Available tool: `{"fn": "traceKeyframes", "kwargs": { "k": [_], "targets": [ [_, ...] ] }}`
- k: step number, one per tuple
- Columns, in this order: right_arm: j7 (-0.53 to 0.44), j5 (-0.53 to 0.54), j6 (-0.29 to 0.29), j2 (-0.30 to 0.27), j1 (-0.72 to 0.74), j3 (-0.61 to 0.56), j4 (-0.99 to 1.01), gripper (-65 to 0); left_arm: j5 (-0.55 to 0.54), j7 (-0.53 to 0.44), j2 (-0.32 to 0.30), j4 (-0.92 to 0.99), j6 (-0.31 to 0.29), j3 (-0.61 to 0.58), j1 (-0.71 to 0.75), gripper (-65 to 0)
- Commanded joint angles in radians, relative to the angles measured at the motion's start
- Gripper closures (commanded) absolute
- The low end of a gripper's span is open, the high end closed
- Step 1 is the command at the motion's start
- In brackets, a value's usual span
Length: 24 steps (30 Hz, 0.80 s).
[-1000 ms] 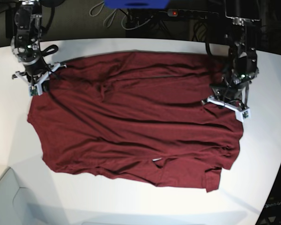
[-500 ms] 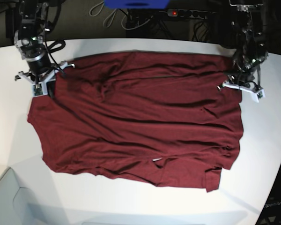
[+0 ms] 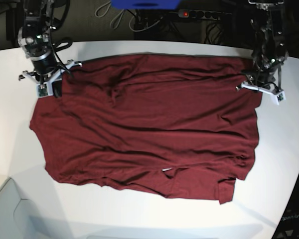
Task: Layout the t-shirt on the table in an organized manner, then fold the t-shirt properly
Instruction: 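Drag the grasped shirt edges with both grippers toward the shoulders, then hold the shirt edge with both grippers at the table edge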
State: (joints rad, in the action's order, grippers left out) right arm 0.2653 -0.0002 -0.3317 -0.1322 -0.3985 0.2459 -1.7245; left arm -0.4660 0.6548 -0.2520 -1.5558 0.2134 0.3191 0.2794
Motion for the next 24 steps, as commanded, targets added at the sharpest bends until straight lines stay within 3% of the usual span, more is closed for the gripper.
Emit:
{"fn": "traceKeyframes", "kwargs": {
  "k": [1,14,24],
  "targets": [
    [-0.016,0.004,0.006,-0.001,-0.004,0.003,-0.018,-1.5,0.008,0.041,-0.011,-0.007,0.016,0.004,0.007,-0.4],
    [-0.011,0.004,0.006,0.013,-0.053,0.002,-0.019,-1.9,0.003,0.047,-0.022,-0.019,0.016,0.099,0.007,-0.4],
    [-0.016,0.004,0.006,0.024,-0.075,-0.053,-0.025,-1.8,0.003,0.043,-0.025,-0.068,0.016,0.099,-0.004,-0.4]
  ]
}}
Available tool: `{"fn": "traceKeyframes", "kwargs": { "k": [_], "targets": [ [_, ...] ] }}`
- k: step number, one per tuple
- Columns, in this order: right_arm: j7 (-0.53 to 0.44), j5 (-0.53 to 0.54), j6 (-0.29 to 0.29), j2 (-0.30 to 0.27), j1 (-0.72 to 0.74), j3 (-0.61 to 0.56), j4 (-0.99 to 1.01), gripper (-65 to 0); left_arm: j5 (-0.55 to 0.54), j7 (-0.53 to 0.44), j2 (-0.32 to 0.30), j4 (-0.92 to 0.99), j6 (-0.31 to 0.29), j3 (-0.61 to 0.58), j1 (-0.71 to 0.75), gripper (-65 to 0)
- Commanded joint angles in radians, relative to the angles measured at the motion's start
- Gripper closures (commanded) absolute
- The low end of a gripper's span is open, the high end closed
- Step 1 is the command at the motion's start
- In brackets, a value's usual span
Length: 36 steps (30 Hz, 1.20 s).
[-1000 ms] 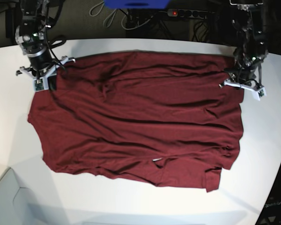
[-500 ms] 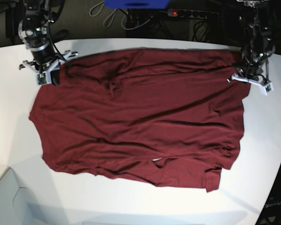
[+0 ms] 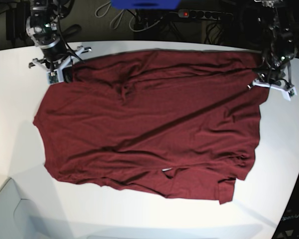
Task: Layout the t-shirt on the table in an organized manner, then fold the t-shirt properly
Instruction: 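Hold the shirt edge with both grippers at the table edge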
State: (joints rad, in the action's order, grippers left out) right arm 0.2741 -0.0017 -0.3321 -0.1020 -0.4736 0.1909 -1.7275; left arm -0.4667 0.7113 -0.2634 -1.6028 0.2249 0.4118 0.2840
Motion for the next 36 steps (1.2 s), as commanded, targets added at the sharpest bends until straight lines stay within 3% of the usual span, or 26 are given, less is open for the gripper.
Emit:
{"fn": "traceKeyframes", "kwargs": {
  "k": [1,17,21,26,30,36],
  "targets": [
    [-0.025,0.006,0.006,-0.006,0.0,0.002,-0.024,-1.8,0.004,-0.015,-0.014,-0.031,0.005,0.006,-0.009,-0.4],
    [-0.026,0.007,0.006,0.0,0.013,0.042,-0.056,-1.9,0.006,-0.018,-0.007,-0.158,0.005,0.06,-0.01,-1.7],
    [-0.026,0.007,0.006,0.015,0.032,0.069,-0.055,-2.3,0.006,-0.018,0.014,-0.158,0.005,0.08,-0.01,-14.2],
    [-0.026,0.009,0.004,0.04,0.046,0.112,-0.053,-13.3,0.006,-0.009,0.051,-0.186,0.005,0.118,0.001,-34.1],
    [-0.025,0.009,0.004,0.045,0.046,0.127,-0.053,-23.2,0.004,-0.009,0.075,-0.276,0.005,0.12,0.06,-34.0],
    [-0.017,0.009,0.004,0.045,0.042,0.121,-0.05,-33.1,0.004,0.005,0.111,-0.362,0.005,0.111,0.185,-34.1]
  ]
}}
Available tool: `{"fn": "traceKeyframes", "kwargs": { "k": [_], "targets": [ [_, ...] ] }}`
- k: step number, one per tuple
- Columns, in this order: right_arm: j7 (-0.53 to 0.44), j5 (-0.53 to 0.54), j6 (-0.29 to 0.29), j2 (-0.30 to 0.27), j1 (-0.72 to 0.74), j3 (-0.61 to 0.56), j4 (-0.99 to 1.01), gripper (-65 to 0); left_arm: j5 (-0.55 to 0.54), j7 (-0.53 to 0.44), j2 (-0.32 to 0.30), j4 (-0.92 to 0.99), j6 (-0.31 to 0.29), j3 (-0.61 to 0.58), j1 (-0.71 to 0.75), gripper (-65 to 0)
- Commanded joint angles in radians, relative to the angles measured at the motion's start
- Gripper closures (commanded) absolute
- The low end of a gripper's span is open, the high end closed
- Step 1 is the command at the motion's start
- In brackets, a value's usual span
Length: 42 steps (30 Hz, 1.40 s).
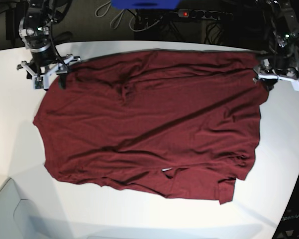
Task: Layout the t-shirt on the table in an organized manner, then fold the t-shirt properly
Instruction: 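Hold the shirt edge with both grippers at the table edge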
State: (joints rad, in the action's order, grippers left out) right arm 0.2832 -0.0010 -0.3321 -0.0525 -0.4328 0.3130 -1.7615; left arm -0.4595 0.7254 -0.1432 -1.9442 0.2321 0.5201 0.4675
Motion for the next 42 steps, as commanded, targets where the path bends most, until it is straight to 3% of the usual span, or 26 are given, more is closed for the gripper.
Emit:
{"fn": "traceKeyframes", "kwargs": {
  "k": [1,5,9,12,16,42],
  "targets": [
    [-0.026,0.008,0.004,-0.005,-0.001,-0.001,-0.016,-34.8,-0.003,0.009,-0.008,-0.021,-0.003,0.005,0.017,-34.1],
    [-0.025,0.008,-0.022,0.016,-0.001,0.004,-0.015,-42.3,-0.002,0.049,-0.005,-0.016,-0.003,0.012,0.069,-34.2],
    [-0.025,0.008,-0.066,0.044,-0.022,0.004,-0.021,-43.7,-0.003,0.047,-0.008,-0.014,-0.007,0.004,0.115,-34.2],
    [-0.025,0.008,-0.066,0.052,-0.03,0.004,-0.021,-43.7,0.003,0.046,-0.002,0.009,-0.09,0.012,0.122,-34.2],
    [-0.026,0.008,-0.066,0.052,-0.042,0.001,-0.021,-43.6,0.005,0.044,-0.002,0.044,-0.139,0.018,0.121,-34.2],
    [-0.026,0.008,-0.066,0.052,-0.044,0.002,-0.019,-43.5,0.006,0.046,-0.011,0.22,-0.153,0.054,0.009,-33.6]
  ]
}}
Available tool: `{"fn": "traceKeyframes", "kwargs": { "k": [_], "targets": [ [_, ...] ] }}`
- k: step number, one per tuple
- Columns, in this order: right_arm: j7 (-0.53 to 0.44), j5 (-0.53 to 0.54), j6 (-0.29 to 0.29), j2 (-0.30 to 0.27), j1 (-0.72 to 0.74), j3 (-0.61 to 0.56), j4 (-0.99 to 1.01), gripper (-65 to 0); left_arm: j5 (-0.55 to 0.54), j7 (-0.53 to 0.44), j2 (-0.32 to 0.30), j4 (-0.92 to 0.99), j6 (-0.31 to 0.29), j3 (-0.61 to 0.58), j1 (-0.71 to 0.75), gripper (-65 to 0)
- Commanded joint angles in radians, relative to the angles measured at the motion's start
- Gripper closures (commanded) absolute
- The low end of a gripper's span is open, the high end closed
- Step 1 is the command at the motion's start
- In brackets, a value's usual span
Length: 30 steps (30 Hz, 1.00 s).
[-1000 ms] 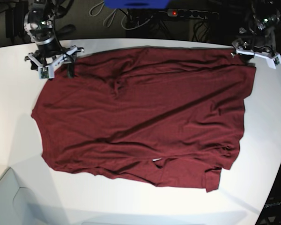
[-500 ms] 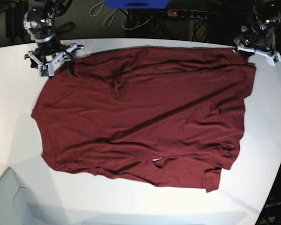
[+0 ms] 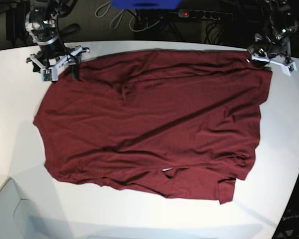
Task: Layout the t-shirt on the table in an organized manner, then fold the t-shirt properly
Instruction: 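Hold the shirt edge with both grippers at the table edge, then lift the shirt edge with both grippers and stretch it taut between them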
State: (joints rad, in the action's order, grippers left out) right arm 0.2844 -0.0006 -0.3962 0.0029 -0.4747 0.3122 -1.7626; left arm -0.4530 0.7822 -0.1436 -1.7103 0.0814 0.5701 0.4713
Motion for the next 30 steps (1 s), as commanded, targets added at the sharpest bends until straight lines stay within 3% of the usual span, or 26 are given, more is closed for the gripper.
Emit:
{"fn": "traceKeyframes", "kwargs": {
  "k": [1,3,7,8,11,13,30],
  "targets": [
    [-0.027,0.007,-0.002,-0.004,-0.002,0.003,-0.02,-43.5,0.0,-0.011,-0.011,-0.015,-0.002,0.005,0.005,-32.9],
    [-0.027,0.007,-0.002,-0.004,-0.003,0.003,-0.02,-43.5,0.0,-0.011,-0.011,-0.015,-0.002,0.005,0.004,-27.5],
    [-0.027,0.007,-0.019,-0.004,-0.031,-0.023,-0.021,-39.9,0.0,-0.008,-0.011,-0.015,-0.002,0.005,0.002,-1.7],
    [-0.027,0.007,-0.042,-0.004,-0.037,-0.032,-0.021,-38.9,0.0,-0.007,-0.011,-0.015,-0.002,0.005,0.002,0.0],
    [-0.027,0.007,-0.068,-0.002,-0.052,-0.046,-0.021,-38.1,-0.002,-0.002,-0.009,-0.026,-0.002,0.005,-0.009,-2.2],
    [-0.027,0.007,-0.068,-0.002,-0.06,-0.064,-0.021,-38.0,-0.002,0.0,-0.009,-0.027,-0.002,0.005,-0.012,0.0],
    [-0.035,0.006,-0.07,-0.007,-0.055,-0.13,0.056,-38.1,-0.007,0.001,-0.003,-0.084,-0.002,0.005,-0.003,-0.1]
  ]
}}
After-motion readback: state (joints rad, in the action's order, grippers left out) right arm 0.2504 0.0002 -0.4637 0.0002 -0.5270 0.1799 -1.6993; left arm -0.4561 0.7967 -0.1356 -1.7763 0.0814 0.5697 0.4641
